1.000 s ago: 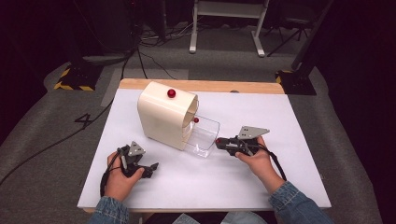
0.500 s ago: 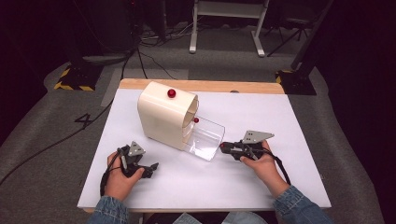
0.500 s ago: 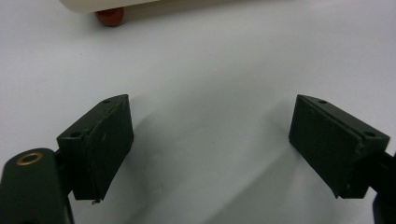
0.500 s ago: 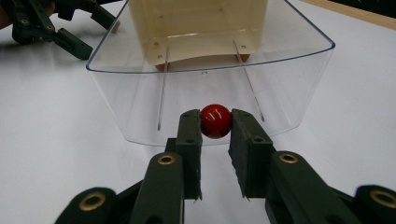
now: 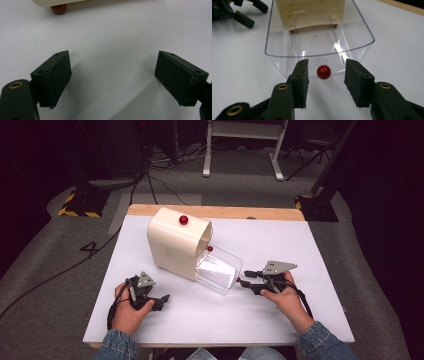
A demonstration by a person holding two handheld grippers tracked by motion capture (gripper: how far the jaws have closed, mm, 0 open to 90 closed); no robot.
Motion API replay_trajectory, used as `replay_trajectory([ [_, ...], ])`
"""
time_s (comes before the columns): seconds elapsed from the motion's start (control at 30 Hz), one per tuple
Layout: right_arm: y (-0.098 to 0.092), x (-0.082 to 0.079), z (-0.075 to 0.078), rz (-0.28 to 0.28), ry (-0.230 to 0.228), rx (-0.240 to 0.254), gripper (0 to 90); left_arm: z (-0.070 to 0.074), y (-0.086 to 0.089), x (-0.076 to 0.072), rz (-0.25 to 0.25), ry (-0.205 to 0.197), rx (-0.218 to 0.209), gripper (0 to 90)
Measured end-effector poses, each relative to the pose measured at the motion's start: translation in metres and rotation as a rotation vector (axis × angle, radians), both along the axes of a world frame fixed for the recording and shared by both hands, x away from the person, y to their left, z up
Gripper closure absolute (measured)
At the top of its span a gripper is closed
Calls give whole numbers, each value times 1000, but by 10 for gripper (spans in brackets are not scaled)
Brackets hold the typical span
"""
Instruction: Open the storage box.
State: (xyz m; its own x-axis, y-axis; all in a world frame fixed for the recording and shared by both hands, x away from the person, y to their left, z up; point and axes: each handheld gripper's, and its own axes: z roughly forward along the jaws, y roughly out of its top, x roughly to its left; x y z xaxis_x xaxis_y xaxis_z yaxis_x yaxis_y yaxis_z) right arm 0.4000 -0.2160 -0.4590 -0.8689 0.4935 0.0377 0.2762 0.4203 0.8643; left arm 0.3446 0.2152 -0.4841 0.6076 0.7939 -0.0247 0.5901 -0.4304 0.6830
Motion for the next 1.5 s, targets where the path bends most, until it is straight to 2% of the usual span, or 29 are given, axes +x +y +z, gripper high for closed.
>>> replay_trajectory([
  [0.13,1,-1,13,-5,-13,30,537,0,0,0,-1,2,-1,140],
  [0.3,10,0,33,5,-35,65,520,0,0,0,1,7,-2,140],
  [0.5,28,5,51,30,-58,80,512,0,0,0,1,0,-2,141],
  [0.57,43,11,60,58,-74,77,519,0,0,0,0,0,-1,141],
  [0.67,55,17,65,79,-72,85,531,0,0,-1,0,-2,1,141],
  [0.9,77,33,70,94,-51,123,562,0,0,-1,1,-3,1,141],
  [1.1,89,42,70,105,-60,116,588,0,0,-1,4,-4,2,142],
  [1.13,93,48,68,107,-63,126,620,0,0,-1,1,-7,8,143],
  [1.3,98,53,65,107,-68,122,657,0,0,-1,2,-5,4,143],
  [1.4,99,56,61,111,-65,112,708,0,0,-1,2,-4,1,142],
  [1.43,98,57,60,122,-70,119,743,0,0,-1,4,-4,2,143],
  [1.5,99,56,61,123,-83,111,747,0,0,-1,2,-4,2,142],
])
